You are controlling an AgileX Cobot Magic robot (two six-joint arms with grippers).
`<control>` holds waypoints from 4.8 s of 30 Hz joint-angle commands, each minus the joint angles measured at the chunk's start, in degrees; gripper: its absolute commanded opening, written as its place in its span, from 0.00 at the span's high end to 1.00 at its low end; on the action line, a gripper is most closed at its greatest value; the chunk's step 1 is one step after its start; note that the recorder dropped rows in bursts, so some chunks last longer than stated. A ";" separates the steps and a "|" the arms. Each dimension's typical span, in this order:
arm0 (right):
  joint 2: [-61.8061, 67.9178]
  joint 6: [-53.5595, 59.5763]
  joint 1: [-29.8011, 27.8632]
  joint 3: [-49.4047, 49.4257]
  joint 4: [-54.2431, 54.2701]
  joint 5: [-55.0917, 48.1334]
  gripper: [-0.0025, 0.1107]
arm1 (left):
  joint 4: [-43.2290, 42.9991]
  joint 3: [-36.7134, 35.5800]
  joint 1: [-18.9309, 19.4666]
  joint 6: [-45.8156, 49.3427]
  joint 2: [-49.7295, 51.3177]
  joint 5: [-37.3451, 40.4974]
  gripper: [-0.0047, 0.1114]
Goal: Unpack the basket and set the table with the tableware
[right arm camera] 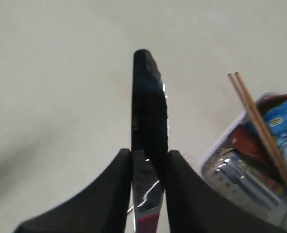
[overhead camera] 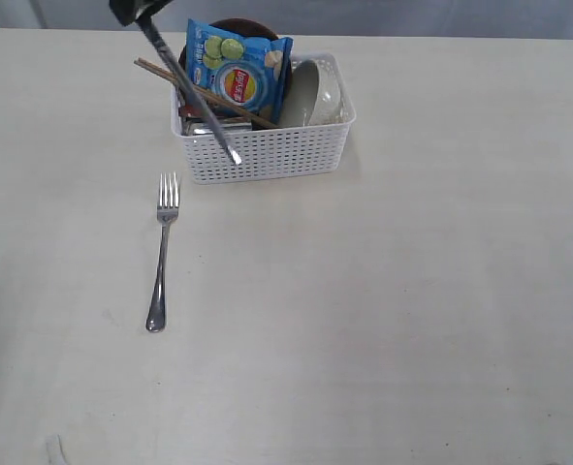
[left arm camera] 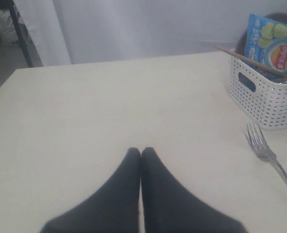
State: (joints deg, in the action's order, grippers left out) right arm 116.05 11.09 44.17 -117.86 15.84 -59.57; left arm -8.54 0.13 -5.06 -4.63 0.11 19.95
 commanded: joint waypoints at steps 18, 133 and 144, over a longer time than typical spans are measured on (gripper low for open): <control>17.12 -43.17 8.57 -0.05 -6.36 9.06 0.98 | -0.25 -0.13 -0.29 -0.13 -0.11 -0.03 0.96; 24.78 -48.52 19.40 -0.05 -14.85 -0.83 0.98 | 0.22 -0.13 -0.29 -0.13 -0.11 -0.03 0.96; 24.66 -48.12 19.40 -0.05 -14.75 -0.37 0.98 | 0.22 -0.13 -0.29 -0.13 -0.11 -0.03 0.96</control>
State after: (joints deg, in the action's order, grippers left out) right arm 140.50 -37.54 63.53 -117.87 1.26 -60.02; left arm -8.54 0.13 -5.06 -4.63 0.11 19.95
